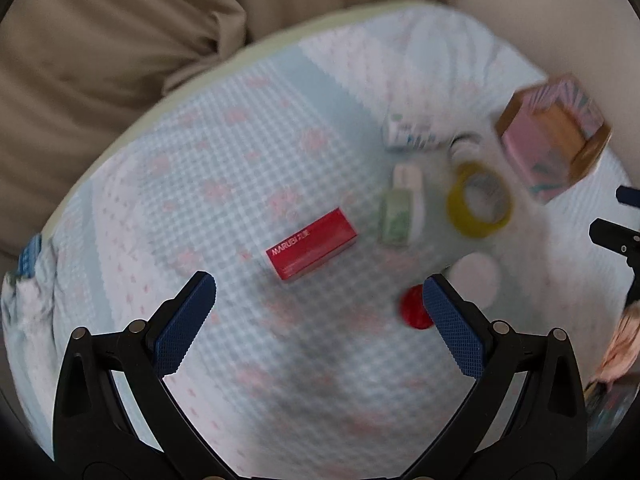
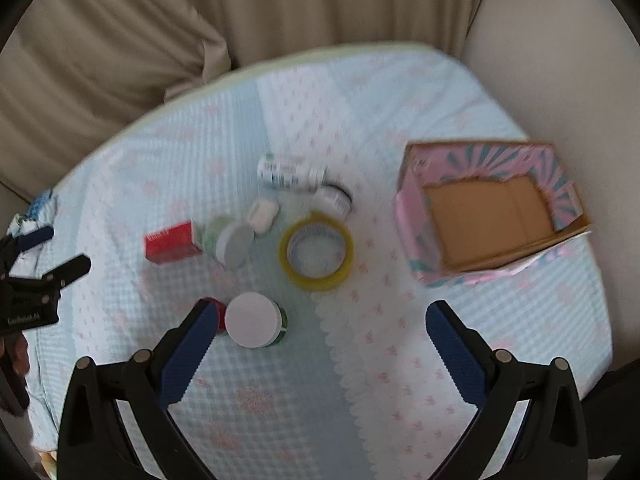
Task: Organize rigid objects
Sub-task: 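Grasp the red MARUBI box with the left gripper while the right gripper grasps the yellow tape roll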
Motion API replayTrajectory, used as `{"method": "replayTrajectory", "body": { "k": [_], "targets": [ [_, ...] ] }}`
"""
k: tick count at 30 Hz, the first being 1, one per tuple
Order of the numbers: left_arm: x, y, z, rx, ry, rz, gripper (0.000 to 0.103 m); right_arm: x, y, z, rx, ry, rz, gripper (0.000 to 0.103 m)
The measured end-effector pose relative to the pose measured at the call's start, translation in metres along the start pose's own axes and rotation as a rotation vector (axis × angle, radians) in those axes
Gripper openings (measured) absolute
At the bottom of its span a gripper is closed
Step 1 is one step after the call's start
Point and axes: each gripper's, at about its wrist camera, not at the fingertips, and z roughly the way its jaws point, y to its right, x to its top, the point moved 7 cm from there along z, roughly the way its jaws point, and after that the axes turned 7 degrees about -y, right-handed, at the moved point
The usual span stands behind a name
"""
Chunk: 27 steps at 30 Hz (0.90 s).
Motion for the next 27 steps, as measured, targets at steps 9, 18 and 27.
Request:
{"method": "replayTrajectory", "body": {
  "k": [9, 18, 27],
  "targets": [
    [0.015, 0.008, 0.115, 0.004, -0.192, 0.231, 0.099, 0.007, -0.006, 0.121, -0.01, -0.187, 0.04, 0.103],
    [0.02, 0.019, 0.183, -0.018, -0.276, 0.388, 0.093, 0.028, -0.001, 0.194, -0.013, -0.294, 0.079, 0.103],
    [0.017, 0.023, 0.204, -0.077, -0.292, 0.414, 0.055, 0.047, 0.001, 0.205, -0.038, -0.294, 0.065, 0.097]
  ]
}}
